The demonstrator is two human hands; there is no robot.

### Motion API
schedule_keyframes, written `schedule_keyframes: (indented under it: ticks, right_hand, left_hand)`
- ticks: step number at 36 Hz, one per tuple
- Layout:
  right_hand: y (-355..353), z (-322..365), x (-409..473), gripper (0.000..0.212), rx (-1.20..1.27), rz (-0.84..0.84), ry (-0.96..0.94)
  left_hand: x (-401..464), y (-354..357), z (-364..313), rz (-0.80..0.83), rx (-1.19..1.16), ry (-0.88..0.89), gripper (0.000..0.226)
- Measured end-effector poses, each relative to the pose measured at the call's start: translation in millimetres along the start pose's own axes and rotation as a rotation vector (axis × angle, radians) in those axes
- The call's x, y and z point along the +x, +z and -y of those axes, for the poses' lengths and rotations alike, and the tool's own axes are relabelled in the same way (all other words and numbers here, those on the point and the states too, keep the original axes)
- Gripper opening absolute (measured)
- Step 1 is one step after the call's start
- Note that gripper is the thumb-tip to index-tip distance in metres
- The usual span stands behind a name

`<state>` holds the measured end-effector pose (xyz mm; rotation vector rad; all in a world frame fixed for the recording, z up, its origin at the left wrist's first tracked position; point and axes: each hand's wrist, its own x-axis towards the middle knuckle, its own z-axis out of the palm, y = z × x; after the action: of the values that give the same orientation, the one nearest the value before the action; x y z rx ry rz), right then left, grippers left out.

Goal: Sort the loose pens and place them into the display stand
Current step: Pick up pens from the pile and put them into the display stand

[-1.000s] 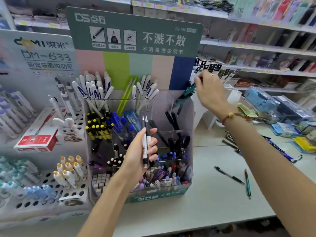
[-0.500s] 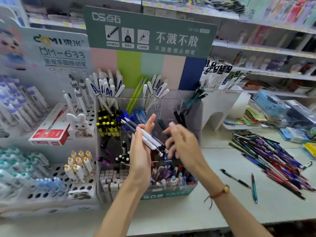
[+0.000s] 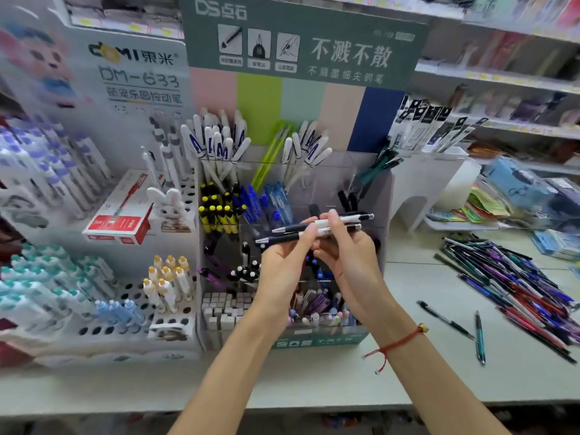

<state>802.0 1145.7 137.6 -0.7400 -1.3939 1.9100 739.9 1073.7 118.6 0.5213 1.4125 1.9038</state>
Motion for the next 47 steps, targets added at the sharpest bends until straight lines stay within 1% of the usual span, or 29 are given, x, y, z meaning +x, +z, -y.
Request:
schedule_keyframes:
  ticks: [2,3,5,7,8,9,11,13,16,17,19,21,23,25,27,29,32,34,36,38,40,42,45,47]
  right_hand:
    - [-4,-1,2,0.024,-0.006,-0.088,-0.051]
    - [-8,0,4,0.022,-0.028,-0.133,-0.082]
    - [-21,-1,8,0.022,-0.120,-0.217,-0.153]
    - [-30,-5,9,0.022,-0.211,-0.252,-0.212]
    - [-32,-7,8,0.021,-0.261,-0.249,-0.233]
    - [-32,-11,7,0.019,-0.318,-0.234,-0.251]
    - [-25,-19,5,0.015,-0.439,-0.188,-0.299]
    - [-13,-30,3,0.012,-0.545,-0.138,-0.360]
    - [9,-47,8,0.012,-0.743,-0.074,-0.497]
    - [15,-52,13,0.017,-0.858,-0.046,-0.560]
    - [23,-62,27,0.028,-1.163,0.031,-0.625]
    - [30,-69,40,0.030,-1.425,0.141,-0.600]
    - [38,-70,47,0.027,-1.522,0.234,-0.522]
    - [46,-69,50,0.024,-1.549,0.268,-0.495]
    - [47,-71,50,0.023,-1.507,0.265,-0.499]
    - [40,-75,46,0.029,-1.411,0.234,-0.539]
    - [24,-85,33,0.038,-1.335,0.181,-0.679]
    - [12,-95,25,0.037,-1.366,0.158,-0.750]
    - [1,-107,20,0.038,-1.466,0.163,-0.765]
    - [-8,-115,18,0.048,-1.533,0.210,-0.713]
    - [-12,-116,16,0.058,-1.527,0.264,-0.666]
    - [-12,-113,15,0.061,-1.509,0.288,-0.653]
    - [-15,-103,12,0.059,-1.452,0.255,-0.667]
    - [-23,-94,6,0.052,-1.404,0.175,-0.714]
  left_hand:
    - [1,-11,4,-0.052,0.092,0.009,0.032]
    - [1,-20,6,-0.104,0.166,0.028,0.033]
    - [-2,-41,12,-0.230,0.307,0.115,0.025]
    - [-6,-66,18,-0.341,0.539,0.235,0.018]
    - [-7,-79,23,-0.369,0.701,0.283,0.019]
    - [-7,-90,28,-0.371,0.871,0.311,0.023]
    - [-7,-107,36,-0.299,1.161,0.320,0.029]
    - [-6,-116,40,-0.217,1.294,0.319,0.031]
    - [-5,-118,33,-0.198,1.321,0.370,0.028]
    - [-4,-118,30,-0.193,1.333,0.376,0.026]
    - [-1,-119,24,-0.179,1.338,0.344,0.023]
    - [2,-121,23,-0.178,1.311,0.330,0.025]
    - [2,-122,24,-0.213,1.247,0.351,0.030]
    - [2,-122,24,-0.271,1.178,0.399,0.035]
    - [3,-121,22,-0.270,1.136,0.462,0.042]
    - [7,-120,19,-0.172,1.143,0.520,0.052]
    - [16,-119,21,-0.015,1.272,0.580,0.066]
    - [20,-120,25,0.041,1.355,0.573,0.065]
    - [21,-123,31,0.071,1.399,0.526,0.062]
    - [21,-125,39,0.097,1.414,0.526,0.064]
    - [19,-127,44,0.126,1.408,0.523,0.065]
    - [18,-129,47,0.151,1.399,0.506,0.068]
    - [15,-128,47,0.118,1.416,0.571,0.072]
    - [12,-122,45,0.059,1.373,0.627,0.063]
